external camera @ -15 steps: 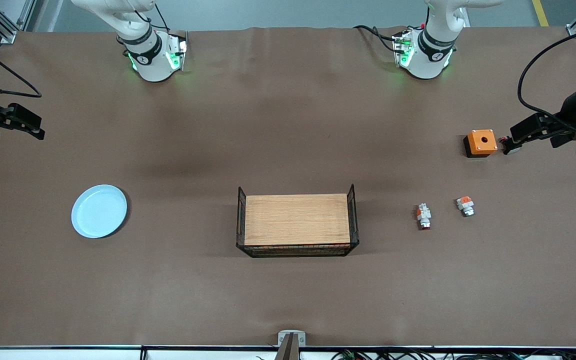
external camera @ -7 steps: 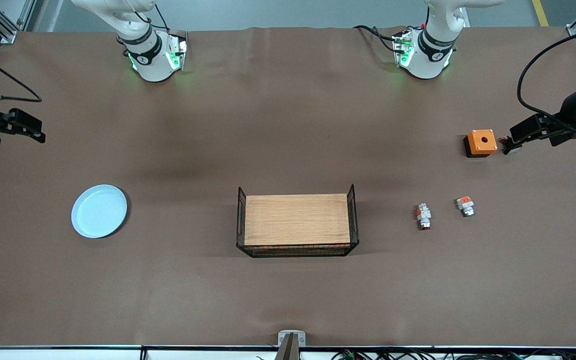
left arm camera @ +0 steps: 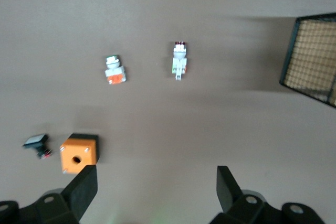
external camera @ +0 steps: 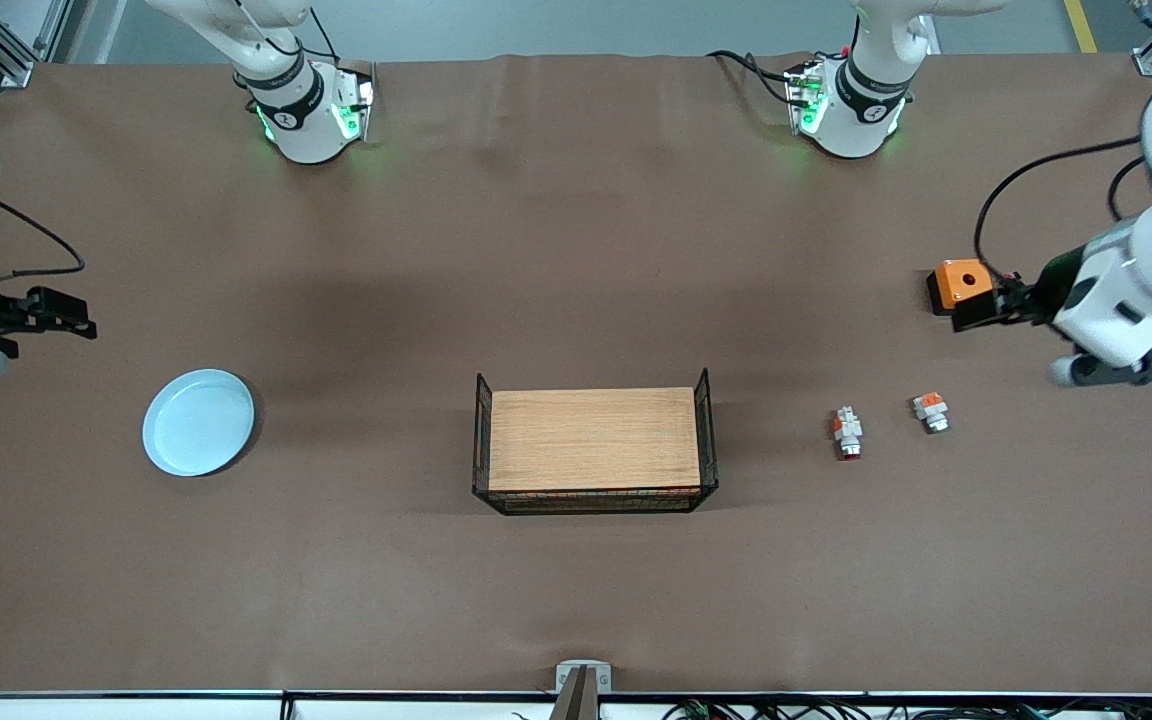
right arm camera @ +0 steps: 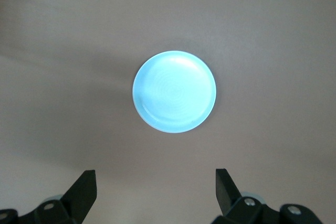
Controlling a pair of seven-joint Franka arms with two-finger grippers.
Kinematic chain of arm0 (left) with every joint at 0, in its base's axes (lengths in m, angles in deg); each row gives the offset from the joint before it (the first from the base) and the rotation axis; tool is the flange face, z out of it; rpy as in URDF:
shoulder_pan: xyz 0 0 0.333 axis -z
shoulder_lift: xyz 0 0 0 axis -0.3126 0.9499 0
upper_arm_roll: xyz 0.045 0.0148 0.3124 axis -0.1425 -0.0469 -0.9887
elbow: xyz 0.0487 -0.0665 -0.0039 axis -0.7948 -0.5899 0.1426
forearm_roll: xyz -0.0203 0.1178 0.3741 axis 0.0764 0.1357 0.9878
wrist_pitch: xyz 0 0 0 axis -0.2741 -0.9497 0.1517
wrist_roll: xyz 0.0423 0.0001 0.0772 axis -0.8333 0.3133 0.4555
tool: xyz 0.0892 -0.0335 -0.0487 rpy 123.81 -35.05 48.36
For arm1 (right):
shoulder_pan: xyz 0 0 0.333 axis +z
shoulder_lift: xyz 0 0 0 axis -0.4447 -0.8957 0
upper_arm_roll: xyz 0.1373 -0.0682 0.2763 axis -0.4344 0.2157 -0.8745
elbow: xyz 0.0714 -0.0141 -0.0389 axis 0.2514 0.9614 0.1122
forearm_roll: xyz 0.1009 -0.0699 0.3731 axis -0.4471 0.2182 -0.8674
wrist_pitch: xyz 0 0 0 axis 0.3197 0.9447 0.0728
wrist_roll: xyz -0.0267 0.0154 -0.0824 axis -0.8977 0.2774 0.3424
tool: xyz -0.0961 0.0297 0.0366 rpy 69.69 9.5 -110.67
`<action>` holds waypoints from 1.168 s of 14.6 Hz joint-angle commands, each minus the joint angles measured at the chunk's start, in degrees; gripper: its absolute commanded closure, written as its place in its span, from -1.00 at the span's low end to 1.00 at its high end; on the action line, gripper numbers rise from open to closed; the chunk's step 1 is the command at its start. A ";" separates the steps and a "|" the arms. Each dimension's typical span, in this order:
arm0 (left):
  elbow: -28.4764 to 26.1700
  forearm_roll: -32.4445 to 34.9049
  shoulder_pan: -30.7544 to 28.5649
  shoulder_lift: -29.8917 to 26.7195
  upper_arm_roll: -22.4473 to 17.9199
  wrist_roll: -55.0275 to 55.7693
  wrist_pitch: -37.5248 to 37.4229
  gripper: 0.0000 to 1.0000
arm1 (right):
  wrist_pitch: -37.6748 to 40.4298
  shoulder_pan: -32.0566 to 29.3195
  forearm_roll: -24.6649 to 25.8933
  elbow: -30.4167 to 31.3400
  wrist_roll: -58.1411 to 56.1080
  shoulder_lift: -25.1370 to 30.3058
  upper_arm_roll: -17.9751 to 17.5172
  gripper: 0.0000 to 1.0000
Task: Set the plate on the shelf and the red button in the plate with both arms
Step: 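Reach the right gripper to the plate while the left gripper reaches the red button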
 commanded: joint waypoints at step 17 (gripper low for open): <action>-20.65 5.82 1.81 16.61 1.95 1.01 43.49 -0.99 | -30.78 -7.71 -17.24 -0.58 -40.61 -28.14 -0.61 -1.00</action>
